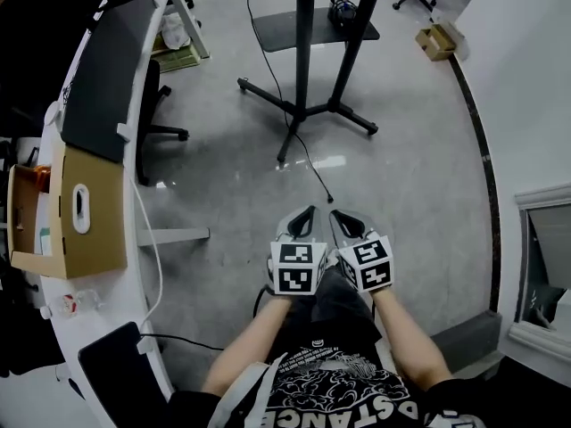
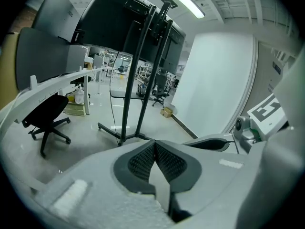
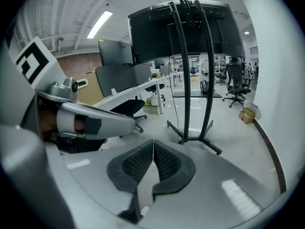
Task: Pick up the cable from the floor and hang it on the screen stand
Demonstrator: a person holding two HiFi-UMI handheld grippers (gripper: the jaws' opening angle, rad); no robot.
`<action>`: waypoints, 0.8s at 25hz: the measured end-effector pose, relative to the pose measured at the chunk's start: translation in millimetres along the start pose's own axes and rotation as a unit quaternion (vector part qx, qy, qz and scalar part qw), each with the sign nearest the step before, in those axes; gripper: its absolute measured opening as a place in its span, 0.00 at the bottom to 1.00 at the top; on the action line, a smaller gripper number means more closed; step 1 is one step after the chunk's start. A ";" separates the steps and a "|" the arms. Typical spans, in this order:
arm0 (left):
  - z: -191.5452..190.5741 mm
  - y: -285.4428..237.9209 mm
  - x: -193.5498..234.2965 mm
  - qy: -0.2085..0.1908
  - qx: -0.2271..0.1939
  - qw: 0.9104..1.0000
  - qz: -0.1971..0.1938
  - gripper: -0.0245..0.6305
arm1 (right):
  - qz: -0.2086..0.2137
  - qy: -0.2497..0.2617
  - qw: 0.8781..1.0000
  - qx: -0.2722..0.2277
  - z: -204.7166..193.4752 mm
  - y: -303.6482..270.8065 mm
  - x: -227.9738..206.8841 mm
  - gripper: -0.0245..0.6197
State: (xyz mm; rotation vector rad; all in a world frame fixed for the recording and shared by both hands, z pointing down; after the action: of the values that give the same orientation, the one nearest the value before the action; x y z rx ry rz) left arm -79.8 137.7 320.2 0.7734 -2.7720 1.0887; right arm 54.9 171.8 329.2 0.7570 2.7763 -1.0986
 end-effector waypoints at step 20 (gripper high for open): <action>-81.4 -257.9 98.4 0.023 0.076 0.997 0.024 0.04 | 0.048 0.031 0.993 0.099 -85.5 -257.7 -162.8 0.08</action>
State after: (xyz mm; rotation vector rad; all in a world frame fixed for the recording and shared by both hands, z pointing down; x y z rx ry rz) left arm -52.7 -12.2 564.3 0.6895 -2.7072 1.3223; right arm 88.2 -1.6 592.0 0.9494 2.6740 -1.3685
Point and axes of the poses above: the fingertips, and each gripper's own axes: y backward along the fingers, x to its left, z out of its top, the point moved 10 cm from there along y, backward along the fingers, and after that the axes turned 8 degrees about z, right-handed, at the moved point
